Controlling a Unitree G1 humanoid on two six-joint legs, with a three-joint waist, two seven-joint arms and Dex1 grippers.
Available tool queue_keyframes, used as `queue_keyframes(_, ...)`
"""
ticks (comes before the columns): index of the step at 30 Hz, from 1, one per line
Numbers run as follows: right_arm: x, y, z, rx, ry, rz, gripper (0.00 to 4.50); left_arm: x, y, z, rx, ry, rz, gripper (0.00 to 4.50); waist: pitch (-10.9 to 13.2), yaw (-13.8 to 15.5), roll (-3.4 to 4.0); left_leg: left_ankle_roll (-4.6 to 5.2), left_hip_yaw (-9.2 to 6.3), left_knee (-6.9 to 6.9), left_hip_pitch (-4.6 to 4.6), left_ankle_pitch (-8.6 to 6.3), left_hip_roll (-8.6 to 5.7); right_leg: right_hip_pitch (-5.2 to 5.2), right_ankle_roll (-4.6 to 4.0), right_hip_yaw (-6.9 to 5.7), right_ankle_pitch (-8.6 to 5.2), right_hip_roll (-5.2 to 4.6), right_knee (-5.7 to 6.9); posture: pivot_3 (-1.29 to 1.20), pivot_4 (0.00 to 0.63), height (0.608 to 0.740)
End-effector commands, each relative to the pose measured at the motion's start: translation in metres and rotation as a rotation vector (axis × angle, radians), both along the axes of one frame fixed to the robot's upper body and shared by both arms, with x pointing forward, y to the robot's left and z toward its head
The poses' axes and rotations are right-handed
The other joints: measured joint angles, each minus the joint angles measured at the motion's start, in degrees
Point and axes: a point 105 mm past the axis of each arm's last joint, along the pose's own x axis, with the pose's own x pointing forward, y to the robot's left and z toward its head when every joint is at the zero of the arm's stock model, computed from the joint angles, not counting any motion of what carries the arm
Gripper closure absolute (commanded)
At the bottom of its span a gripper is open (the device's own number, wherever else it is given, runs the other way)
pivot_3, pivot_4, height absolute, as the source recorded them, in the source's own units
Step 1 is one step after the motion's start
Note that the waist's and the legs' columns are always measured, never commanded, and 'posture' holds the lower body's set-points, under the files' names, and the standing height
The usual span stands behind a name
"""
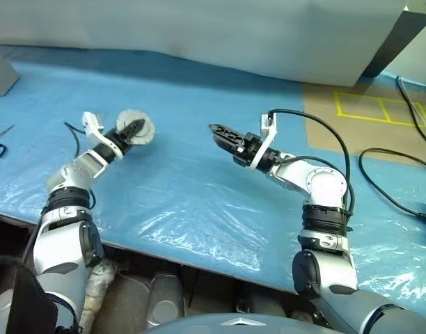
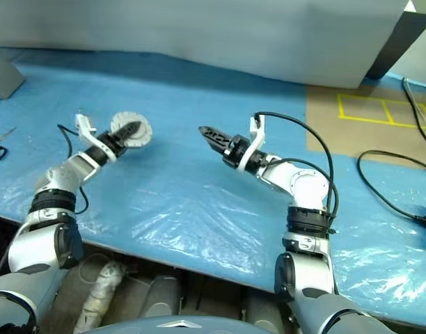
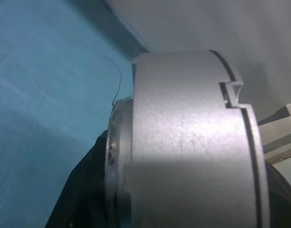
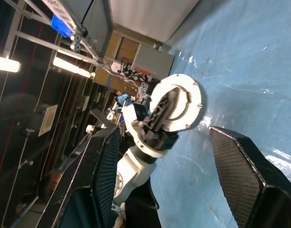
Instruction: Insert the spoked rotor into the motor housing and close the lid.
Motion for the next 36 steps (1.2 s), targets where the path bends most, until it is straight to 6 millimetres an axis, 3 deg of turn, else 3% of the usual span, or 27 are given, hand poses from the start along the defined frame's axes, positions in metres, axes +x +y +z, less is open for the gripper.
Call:
queue_keyframes(1,-0.003,0.001,0.009,-0.004,-0.051,0.011,1.40,0.006,-0.007,0.015,-0.015,-0.059,-0.017,2.10,0.0,-0.2,0.00,0.00,0.00,0.03,0.00,0.00,0.00,0.00,0.00,0.01,0.00,-0.01,0.04,0.00,0.150,0.740)
queue_keyframes(5,-0.004,0.002,0.005,-0.021,-0.046,0.012,1.40,0.007,0.007,-0.010,-0.018,0.030,0.074,2.10,0.0,-0.6,-0.01,0.00,0.00,0.07,0.09,0.00,0.02,-0.01,0.00,0.06,0.00,0.01,0.13,0.00,0.150,0.740)
queue_keyframes(8,-0.004,0.001,0.003,-0.029,-0.043,0.002,1.40,0.006,0.024,-0.018,-0.020,0.062,0.151,2.10,0.0,-0.7,-0.01,0.00,0.00,0.02,0.20,0.00,0.03,0.02,-0.01,0.10,0.00,0.05,0.18,0.00,0.150,0.740)
queue_keyframes(14,-0.004,-0.001,0.002,-0.046,-0.042,-0.006,1.40,0.003,0.040,-0.027,0.010,0.092,0.216,2.10,0.0,-0.8,-0.01,0.00,0.00,0.03,0.24,0.00,0.01,0.07,-0.01,0.13,0.00,0.03,0.18,0.00,0.150,0.740)
queue_keyframes(20,-0.004,0.002,0.000,-0.058,-0.039,0.003,1.37,0.001,0.045,-0.034,0.048,0.112,0.238,0.10,0.0,-0.8,0.00,0.00,0.01,0.03,0.38,0.00,0.01,0.17,-0.01,0.13,0.00,0.02,0.19,0.00,0.150,0.740)
queue_keyframes(24,-0.003,0.003,-0.001,-0.060,-0.037,0.007,1.37,-0.003,0.074,-0.027,0.044,0.096,0.348,0.04,0.0,-1.5,0.01,0.00,0.01,0.03,0.43,0.00,0.01,0.21,-0.01,0.15,0.00,0.02,0.21,0.00,0.150,0.740)
queue_keyframes(32,-0.004,0.004,-0.004,-0.064,-0.037,0.005,1.37,-0.043,0.158,-0.027,0.121,0.115,0.583,0.04,0.0,-1.9,0.01,-0.02,0.01,-0.16,0.39,-0.01,0.02,0.17,-0.02,0.11,-0.01,0.05,-0.01,0.00,0.150,0.740)
queue_keyframes(36,-0.004,0.005,-0.005,-0.065,-0.037,0.009,1.37,-0.050,0.179,-0.008,0.107,0.059,0.634,0.04,0.0,-1.4,0.00,-0.02,0.01,-0.13,0.35,-0.01,0.00,0.18,-0.01,0.06,-0.01,0.00,-0.02,0.00,0.150,0.740)
